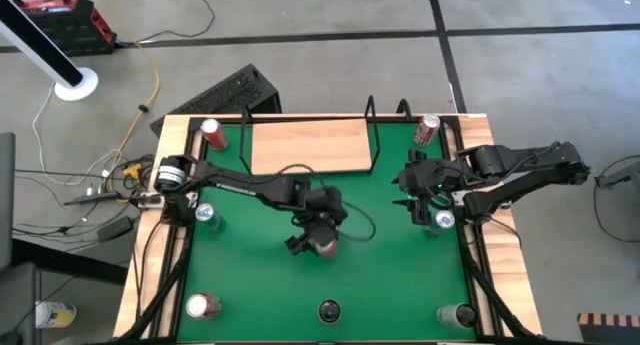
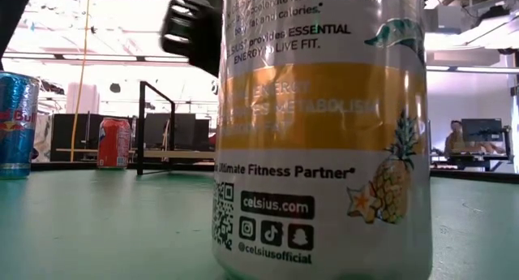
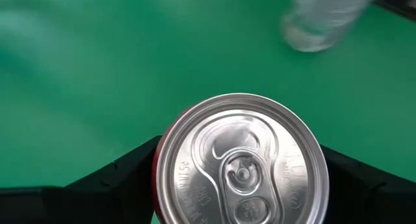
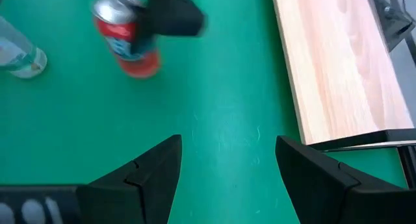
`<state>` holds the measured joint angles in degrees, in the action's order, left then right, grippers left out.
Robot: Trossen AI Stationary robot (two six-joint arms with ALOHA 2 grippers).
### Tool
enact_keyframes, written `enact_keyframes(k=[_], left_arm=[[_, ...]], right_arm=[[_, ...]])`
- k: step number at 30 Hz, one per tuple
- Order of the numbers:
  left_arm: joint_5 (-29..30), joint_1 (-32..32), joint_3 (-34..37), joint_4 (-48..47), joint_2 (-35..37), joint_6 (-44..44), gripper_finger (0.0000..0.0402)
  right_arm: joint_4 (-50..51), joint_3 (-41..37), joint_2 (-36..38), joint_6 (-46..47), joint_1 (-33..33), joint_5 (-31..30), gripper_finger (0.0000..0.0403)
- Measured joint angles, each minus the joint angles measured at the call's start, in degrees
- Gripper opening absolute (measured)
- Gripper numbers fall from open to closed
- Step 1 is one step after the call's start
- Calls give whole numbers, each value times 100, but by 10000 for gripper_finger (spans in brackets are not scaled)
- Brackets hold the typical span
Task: Place canned beverage on shelf
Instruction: Put the center orange soda can on the shelf
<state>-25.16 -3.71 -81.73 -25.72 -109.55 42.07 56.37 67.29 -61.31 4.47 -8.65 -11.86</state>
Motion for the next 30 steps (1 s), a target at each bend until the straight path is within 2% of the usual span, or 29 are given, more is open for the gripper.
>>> enact_keyframes(k=[9,14,26,30], left_arm=[[159,73,0,-834,121,434,301],[48,106,0,-1123,167,528,301],[-40,324,2,-1267,211,368,303],[6,371,4,-1282,259,267,319]], right_arm=[[-260,-5,-336,20,211,-4,275],[-379,-4,-512,20,246,-2,275],[-394,0,-639,12,244,-1,275],[-408,0,-611,-12,244,0,275]])
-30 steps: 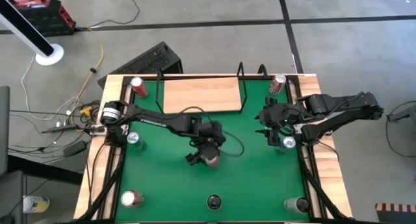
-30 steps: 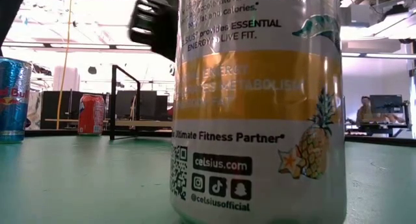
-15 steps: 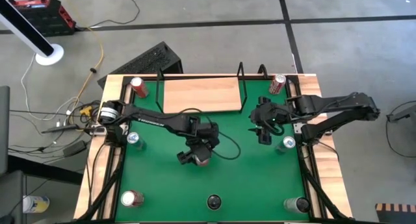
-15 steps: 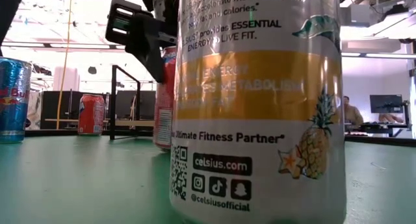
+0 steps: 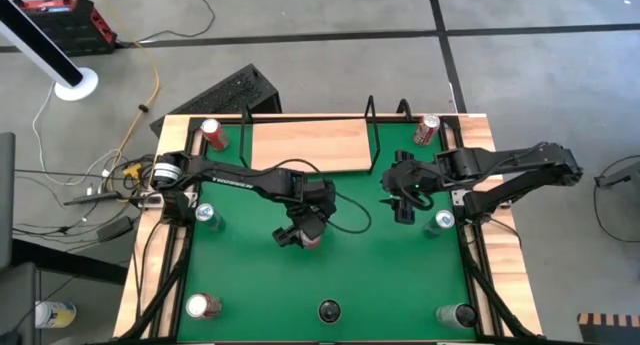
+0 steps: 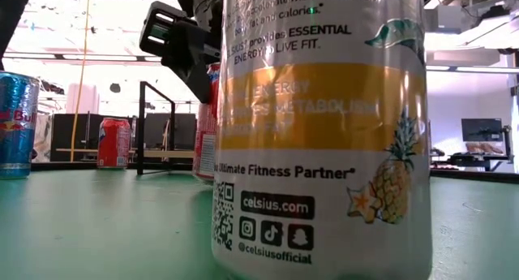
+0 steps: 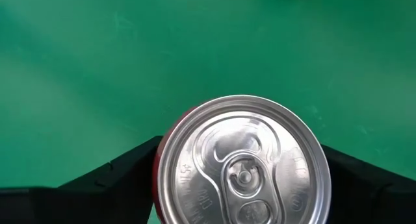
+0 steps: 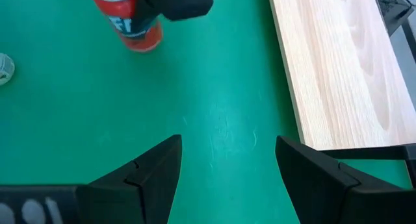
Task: Place canned beverage on shelf
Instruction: Put the center orange soda can on the shelf
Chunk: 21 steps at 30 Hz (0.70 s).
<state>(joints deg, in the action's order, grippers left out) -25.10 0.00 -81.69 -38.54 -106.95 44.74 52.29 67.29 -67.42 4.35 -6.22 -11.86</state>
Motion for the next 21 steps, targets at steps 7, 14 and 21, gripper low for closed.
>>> enact_keyframes(k=[7,14,21], left_arm=[[55,35,-2,-105,110,47,363],[213,157,-2,-558,336,-374,371],[277,205,-2,-759,663,-1140,371]], right_arm=[[-6,0,9,-42,39,0,275],[17,0,11,-34,150,0,275],[15,0,11,-73,192,0,275]])
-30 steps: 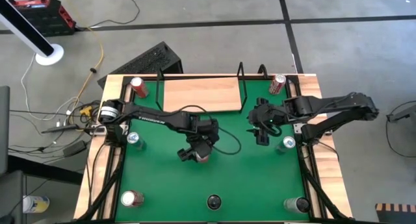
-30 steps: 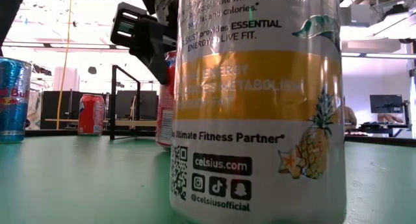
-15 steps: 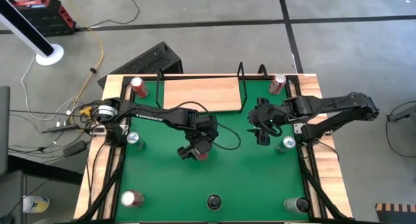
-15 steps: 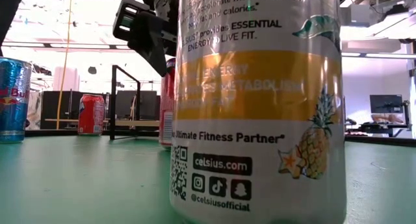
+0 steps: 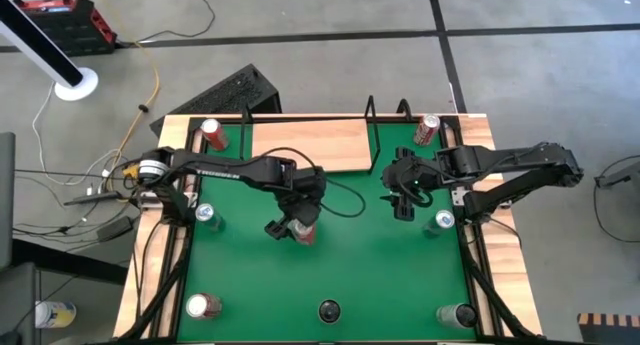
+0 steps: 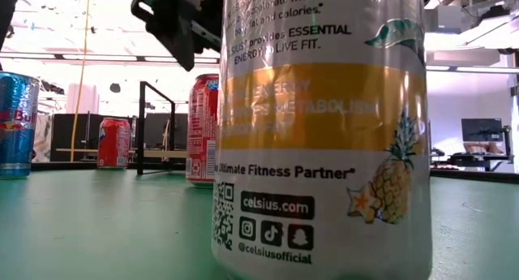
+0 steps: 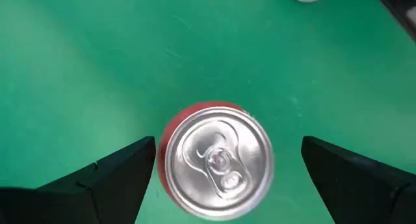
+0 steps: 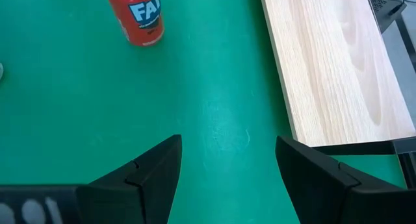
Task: Place canned beverage on shelf
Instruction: Put the center orange soda can on the shelf
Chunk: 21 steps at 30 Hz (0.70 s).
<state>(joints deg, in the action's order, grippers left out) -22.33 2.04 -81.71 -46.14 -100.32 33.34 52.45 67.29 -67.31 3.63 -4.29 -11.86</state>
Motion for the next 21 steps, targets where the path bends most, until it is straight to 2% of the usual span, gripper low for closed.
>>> enact_keyframes(k=[3,7,13,18,21], left_arm=[[24,0,0,3,167,-523,371],[186,-16,0,201,372,-1657,371],[1075,-171,0,411,488,-4299,371],[1385,-494,0,267,445,-6549,368],[1536,-667,0,209,431,-7541,363]], right_arm=[[0,0,0,-185,0,1,275],[0,0,0,-369,21,2,275],[112,2,0,-501,35,4,275],[342,4,31,-587,33,19,275],[396,4,28,-735,35,24,275]])
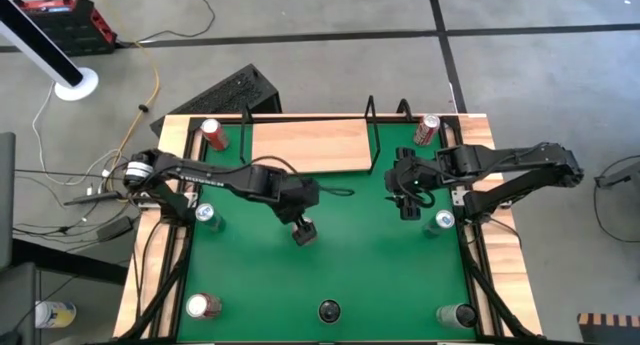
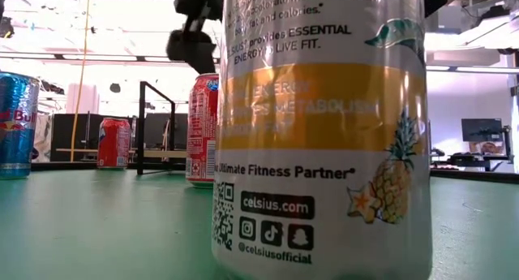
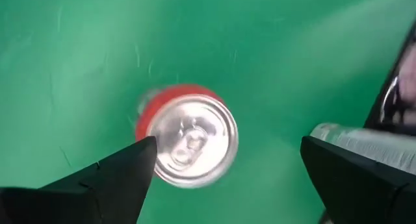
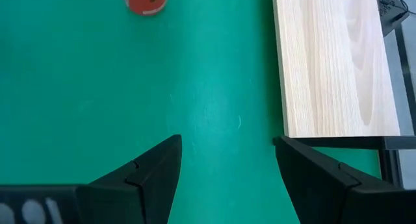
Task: Place canned beverage on shelf
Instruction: Put the center orange soda can on the shelf
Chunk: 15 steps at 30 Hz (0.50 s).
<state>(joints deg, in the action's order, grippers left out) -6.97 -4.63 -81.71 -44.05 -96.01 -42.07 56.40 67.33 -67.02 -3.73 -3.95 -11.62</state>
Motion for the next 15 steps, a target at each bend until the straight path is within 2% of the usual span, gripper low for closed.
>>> enact_keyframes(k=[5,7,15], left_arm=[[713,-105,0,-24,2,-1070,347],[908,-105,0,-7,2,-1232,341],[1093,-115,2,-166,-174,-1582,334]], right_arm=[[-34,0,0,-382,0,11,275],[-59,0,0,-498,0,13,275],[47,0,0,-533,-2,108,275]])
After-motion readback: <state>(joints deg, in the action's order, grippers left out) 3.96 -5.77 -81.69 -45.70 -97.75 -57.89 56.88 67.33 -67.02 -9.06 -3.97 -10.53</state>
